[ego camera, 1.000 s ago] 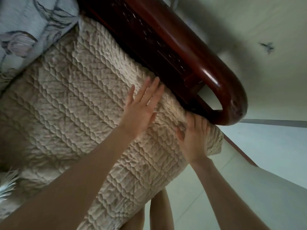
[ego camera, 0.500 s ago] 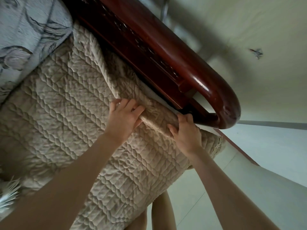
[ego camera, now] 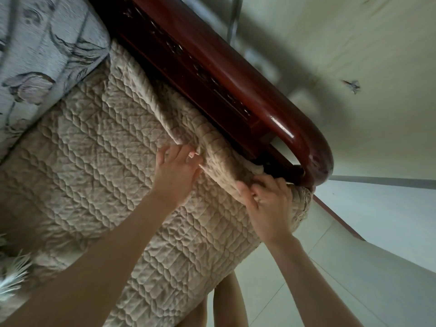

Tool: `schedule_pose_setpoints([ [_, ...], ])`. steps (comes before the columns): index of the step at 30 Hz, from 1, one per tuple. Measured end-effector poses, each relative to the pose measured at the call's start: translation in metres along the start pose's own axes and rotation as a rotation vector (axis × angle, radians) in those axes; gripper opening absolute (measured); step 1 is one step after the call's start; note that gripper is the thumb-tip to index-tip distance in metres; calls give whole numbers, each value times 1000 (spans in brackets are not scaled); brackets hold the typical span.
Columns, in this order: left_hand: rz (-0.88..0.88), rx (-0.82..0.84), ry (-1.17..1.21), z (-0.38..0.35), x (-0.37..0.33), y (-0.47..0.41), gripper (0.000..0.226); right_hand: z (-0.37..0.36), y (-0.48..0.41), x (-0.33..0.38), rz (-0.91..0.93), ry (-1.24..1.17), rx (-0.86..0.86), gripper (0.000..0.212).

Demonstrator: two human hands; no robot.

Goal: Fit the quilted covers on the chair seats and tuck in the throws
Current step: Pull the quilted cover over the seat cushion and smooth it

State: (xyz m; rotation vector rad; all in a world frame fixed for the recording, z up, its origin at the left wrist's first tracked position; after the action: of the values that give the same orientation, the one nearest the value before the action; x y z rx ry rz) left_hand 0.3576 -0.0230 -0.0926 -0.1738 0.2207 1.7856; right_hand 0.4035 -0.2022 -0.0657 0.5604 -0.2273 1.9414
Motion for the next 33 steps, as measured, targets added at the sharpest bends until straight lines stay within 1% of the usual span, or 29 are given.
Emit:
schedule_pose_setpoints([
  [1, 13, 30, -9, -5, 1, 4, 20, -7, -3, -7, -69, -98, 51, 46],
  [2, 23, 44, -6, -7, 3, 9, 22, -15, -6, -15, -158, -174, 91, 43],
  [4, 41, 45, 21, -9, 3, 15, 27, -29, -11, -30, -307, -191, 202, 28],
  [7, 60, 38, 48, -12, 3, 20, 33, -51, -8, -35, -394, -97, 383, 49],
  [8, 65, 35, 56, -13, 2, 21, 34, -51, -8, -31, -381, -68, 386, 47],
  [9, 68, 29, 64, -12, 2, 22, 35, -47, -8, -28, -357, -38, 344, 40],
  [11, 69, 24, 82, -11, 2, 23, 35, -21, -10, -31, -359, 0, 127, 25],
  [12, 65, 23, 95, -11, 1, 22, 35, -10, -11, -37, -398, 5, 31, 21],
  [14, 59, 43, 123, -12, 0, 20, 37, -4, -14, -56, -527, -37, -13, 23],
  [15, 58, 66, 138, -14, -1, 19, 40, -4, -14, -60, -557, -78, -20, 27],
  [16, 59, 88, 150, -17, -2, 19, 41, 1, -16, -54, -511, -102, -56, 30],
  [17, 59, 97, 161, -20, -2, 18, 42, 8, -18, -37, -374, -106, -113, 29],
  [18, 59, 98, 176, -21, -2, 19, 43, 14, -17, -13, -196, -106, -153, 28],
  [19, 56, 94, 197, -22, -3, 19, 44, 15, -10, 13, -26, -126, -161, 27],
  [20, 62, 88, 230, -23, -4, 21, 45, 7, -2, 37, 117, -164, -114, 29],
  [21, 78, 74, 269, -22, -3, 24, 45, -6, 3, 56, 215, -206, -20, 32],
  [22, 101, 52, 301, -20, -1, 28, 45, -23, 7, 69, 255, -236, 107, 39],
  [24, 168, -17, 333, -13, 7, 36, 45, -56, 7, 76, 221, -215, 369, 53],
  [25, 212, -51, 336, -9, 13, 41, 42, -71, 5, 71, 195, -169, 471, 58],
  [26, 260, -74, 341, -8, 19, 44, 40, -80, 1, 65, 178, -116, 531, 61],
  [28, 324, -88, 332, -10, 27, 48, 40, -86, -12, 49, 144, -35, 562, 64],
  [31, 340, -85, 295, -17, 30, 44, 42, -82, -24, 40, 91, -15, 557, 68],
  [33, 361, -92, 286, -21, 32, 42, 43, -74, -21, 50, 177, 42, 473, 68],
])
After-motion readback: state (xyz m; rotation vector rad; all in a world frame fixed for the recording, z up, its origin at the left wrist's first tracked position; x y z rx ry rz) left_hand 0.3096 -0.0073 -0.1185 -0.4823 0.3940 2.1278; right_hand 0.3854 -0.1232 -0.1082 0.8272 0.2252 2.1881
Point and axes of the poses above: each hand's wrist, its own y-axis away from the middle knuckle, its own z-axis out of the back of the hand, x = y × z, the point moved 10 cm from there along -y, towards the middle knuckle
